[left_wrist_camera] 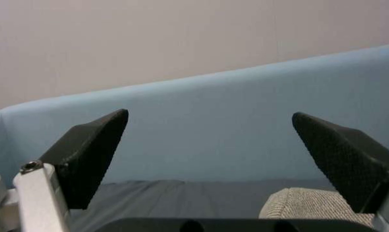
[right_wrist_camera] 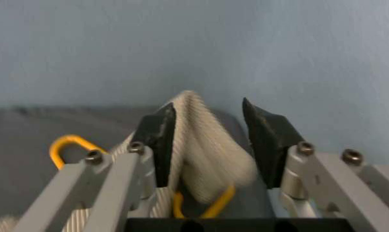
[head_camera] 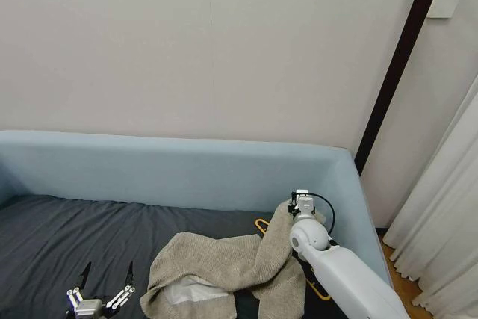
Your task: Pick up the clothes from the sofa and hang them on the clothes hanger.
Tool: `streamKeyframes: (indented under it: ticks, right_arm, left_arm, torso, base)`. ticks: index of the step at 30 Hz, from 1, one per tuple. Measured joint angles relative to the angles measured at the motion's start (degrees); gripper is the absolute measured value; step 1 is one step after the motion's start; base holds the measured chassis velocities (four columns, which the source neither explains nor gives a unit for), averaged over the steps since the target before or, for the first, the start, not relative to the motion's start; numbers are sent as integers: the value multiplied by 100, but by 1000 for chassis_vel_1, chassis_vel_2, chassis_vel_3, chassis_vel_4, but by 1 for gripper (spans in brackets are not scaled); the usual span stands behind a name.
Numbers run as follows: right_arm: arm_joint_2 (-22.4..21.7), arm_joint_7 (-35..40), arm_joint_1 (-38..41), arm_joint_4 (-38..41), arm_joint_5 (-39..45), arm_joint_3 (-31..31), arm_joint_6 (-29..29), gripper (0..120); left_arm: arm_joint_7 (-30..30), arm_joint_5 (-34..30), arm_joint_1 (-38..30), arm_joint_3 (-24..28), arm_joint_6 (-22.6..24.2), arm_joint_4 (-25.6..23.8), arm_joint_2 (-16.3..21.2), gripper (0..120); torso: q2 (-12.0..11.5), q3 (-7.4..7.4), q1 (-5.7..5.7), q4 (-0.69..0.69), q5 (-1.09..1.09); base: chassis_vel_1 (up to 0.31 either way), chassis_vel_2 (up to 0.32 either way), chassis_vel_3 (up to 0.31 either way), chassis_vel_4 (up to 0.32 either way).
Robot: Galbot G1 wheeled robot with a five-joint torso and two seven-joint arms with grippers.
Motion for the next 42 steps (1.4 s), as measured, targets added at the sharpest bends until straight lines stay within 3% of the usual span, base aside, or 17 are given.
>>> streamKeyframes:
  ticks: [4, 7, 8, 12, 13, 16, 22, 25, 33, 38, 40, 42]
  right_arm:
    - [-387, 256, -260, 868, 617, 46, -340, 59]
    - [-932, -503, -721, 2071, 671, -11, -128, 72]
    - [-932, -503, -721, 2071, 671, -11, -128, 72]
    - [-1274, -1336, -1100, 2750, 96, -286, 132, 85]
    - [-1364, -1761, -1213, 2841, -368, -509, 254, 90]
    - [-1363, -2499, -1245, 2573, -1257, -1015, 512, 99]
    - [-1171, -2487, -1129, 2147, -1769, -1644, 710, 100]
    - [-864, -2114, -1058, 1646, -2410, -2320, 709, 100]
    - [-806, -2492, -982, 1303, -3423, -2504, 593, 100]
    - [-1181, -4441, -852, 1213, -4516, -2285, 1090, 100]
    - [-1216, -4675, -839, 1187, -4674, -2241, 1174, 100]
    - [-1266, -5460, -796, 1035, -5267, -2063, 1463, 100]
  left_arm:
    - [-4, 7, -30, 34, 0, 43, 0, 100]
    - [-13, 7, -87, 53, 0, 128, 9, 100]
    - [-13, 7, -87, 53, 0, 128, 9, 100]
    - [-17, 13, -133, 110, 2, 172, -8, 100]
    - [-17, 32, -147, 138, 8, 173, -19, 100]
    - [-22, 45, -162, 140, 30, 140, -10, 100]
    - [-30, -21, -166, 26, 54, 127, 76, 100]
    - [-33, -141, -190, -153, 140, 175, 208, 100]
    - [-34, -214, -251, -217, 158, 296, 246, 100]
    - [-31, -163, -316, -120, 171, 327, 128, 100]
    - [-30, -151, -318, -115, 172, 327, 115, 100]
    - [-30, -121, -311, -115, 172, 326, 91, 100]
  torso:
    - [0, 0, 0, -1, 1]
    - [2, -1, -1, 0, -3]
    - [2, -1, -1, 0, -3]
    - [2, -1, -1, -3, -1]
    - [2, -1, -2, -2, 0]
    - [2, -1, -1, 0, -2]
    - [1, 0, -1, 1, -1]
    - [1, 0, -1, 1, 0]
    - [1, 0, -1, 0, 0]
    - [1, 0, -1, -1, -1]
    - [1, 0, -1, -1, -1]
    - [1, 0, -1, -1, 1]
  base:
    - [0, 0, 0, 0]
    - [0, 0, 0, 0]
    - [0, 0, 0, 0]
    - [0, 0, 0, 0]
    - [0, 0, 0, 0]
    - [0, 0, 0, 0]
    - [0, 0, 0, 0]
    - [0, 0, 0, 0]
    - [0, 0, 0, 0]
    - [0, 0, 0, 0]
    - [0, 0, 0, 0]
    - [0, 0, 0, 0]
